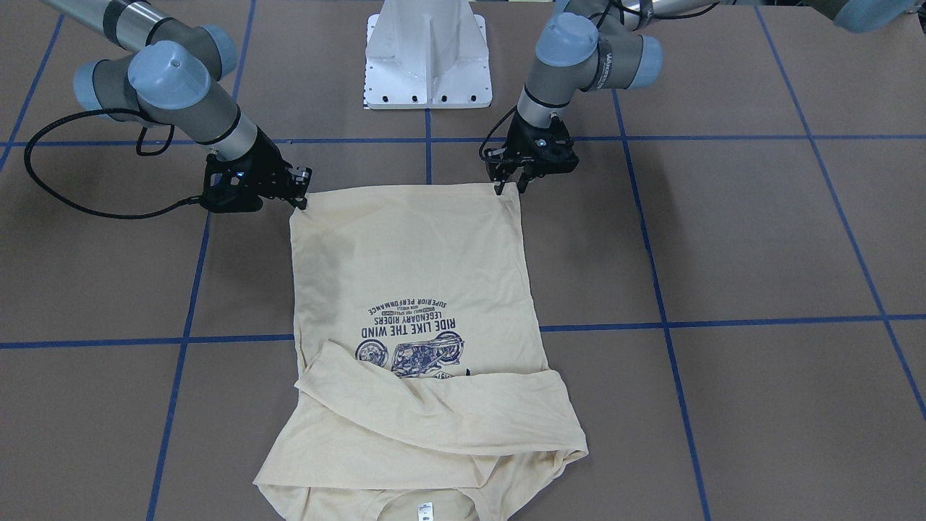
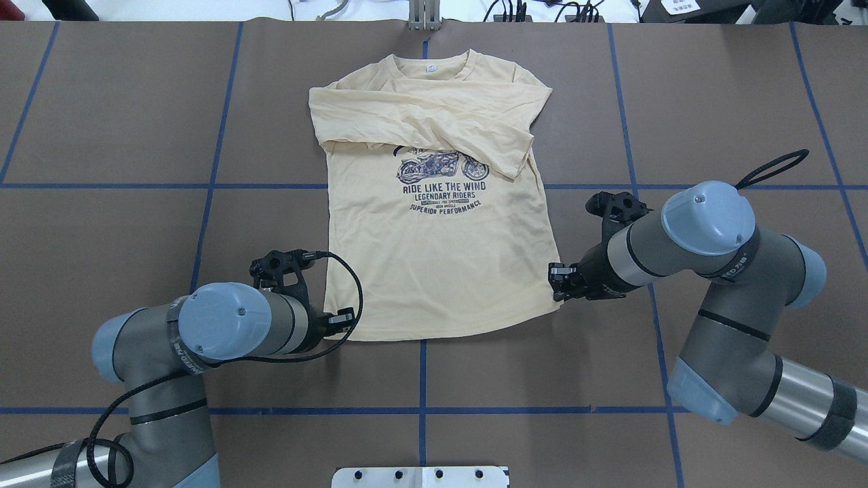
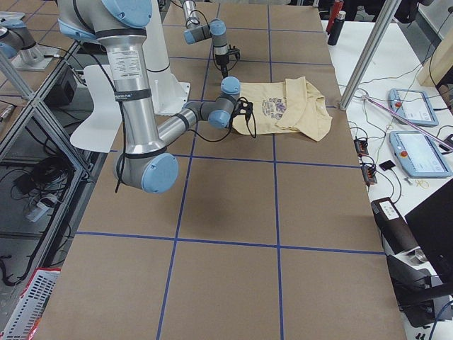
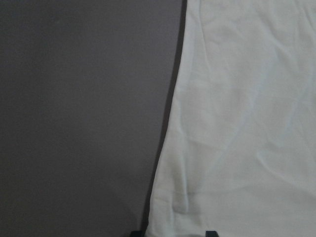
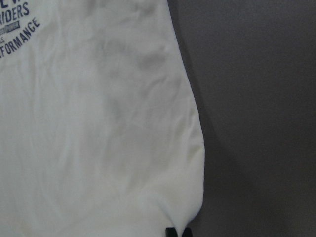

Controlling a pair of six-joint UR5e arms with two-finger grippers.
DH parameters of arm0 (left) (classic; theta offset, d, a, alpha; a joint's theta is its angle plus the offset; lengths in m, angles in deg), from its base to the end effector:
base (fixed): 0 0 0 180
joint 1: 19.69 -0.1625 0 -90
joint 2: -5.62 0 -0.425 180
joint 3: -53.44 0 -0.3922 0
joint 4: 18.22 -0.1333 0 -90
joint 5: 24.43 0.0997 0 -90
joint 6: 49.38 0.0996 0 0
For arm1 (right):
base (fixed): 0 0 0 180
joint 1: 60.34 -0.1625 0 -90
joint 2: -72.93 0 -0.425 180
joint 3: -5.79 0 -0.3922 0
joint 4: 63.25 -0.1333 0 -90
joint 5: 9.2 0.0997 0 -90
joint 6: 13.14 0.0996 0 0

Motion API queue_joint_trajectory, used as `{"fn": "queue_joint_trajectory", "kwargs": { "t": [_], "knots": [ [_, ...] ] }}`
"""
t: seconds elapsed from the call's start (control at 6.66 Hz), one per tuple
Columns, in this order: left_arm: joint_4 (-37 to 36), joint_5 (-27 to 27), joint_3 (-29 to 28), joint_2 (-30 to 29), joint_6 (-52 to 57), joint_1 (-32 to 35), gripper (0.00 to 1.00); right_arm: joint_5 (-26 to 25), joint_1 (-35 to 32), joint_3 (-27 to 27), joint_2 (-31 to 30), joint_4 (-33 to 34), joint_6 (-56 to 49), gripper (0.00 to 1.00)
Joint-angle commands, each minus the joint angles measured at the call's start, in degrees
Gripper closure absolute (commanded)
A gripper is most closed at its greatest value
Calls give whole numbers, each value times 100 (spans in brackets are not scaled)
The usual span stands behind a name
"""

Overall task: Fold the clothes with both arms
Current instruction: 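Grasp the hem corners nearest the robot with both grippers, then pull the hem corners toward the robot with both grippers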

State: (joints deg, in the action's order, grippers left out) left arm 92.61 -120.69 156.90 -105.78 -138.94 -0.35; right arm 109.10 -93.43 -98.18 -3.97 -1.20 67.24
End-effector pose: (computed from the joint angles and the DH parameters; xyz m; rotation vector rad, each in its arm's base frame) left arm 0.5396 -0.3192 0.3075 0.0679 0.9765 -0.2501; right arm -0.4344 -0.3858 0.3665 -0.0814 -1.0394 0.1348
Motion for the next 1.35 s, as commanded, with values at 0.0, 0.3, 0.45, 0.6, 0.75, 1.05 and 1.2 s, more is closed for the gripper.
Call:
{"fn": "queue_joint_trajectory", "kwargs": {
  "t": [0.0,0.3,0.45,0.6,0.75,1.05,1.2],
  "knots": [
    [9,-7,-28,-30,0,0,90,1,-5,0,0,0,-5,100],
    [0,-42,41,-65,9,26,100,1,-14,-17,0,0,-5,100],
    [-96,-68,172,-65,9,43,100,62,-31,-52,0,0,4,100],
    [-114,-86,417,-30,17,61,100,106,-40,-288,-165,9,152,100],
    [-201,-329,698,48,165,70,100,124,-40,-638,-489,0,667,100],
    [-455,-428,1103,75,264,-17,100,760,-31,-966,-921,0,707,100],
    [-570,-437,1253,75,255,-122,100,1340,12,-975,-958,-9,707,100]
  ]
}}
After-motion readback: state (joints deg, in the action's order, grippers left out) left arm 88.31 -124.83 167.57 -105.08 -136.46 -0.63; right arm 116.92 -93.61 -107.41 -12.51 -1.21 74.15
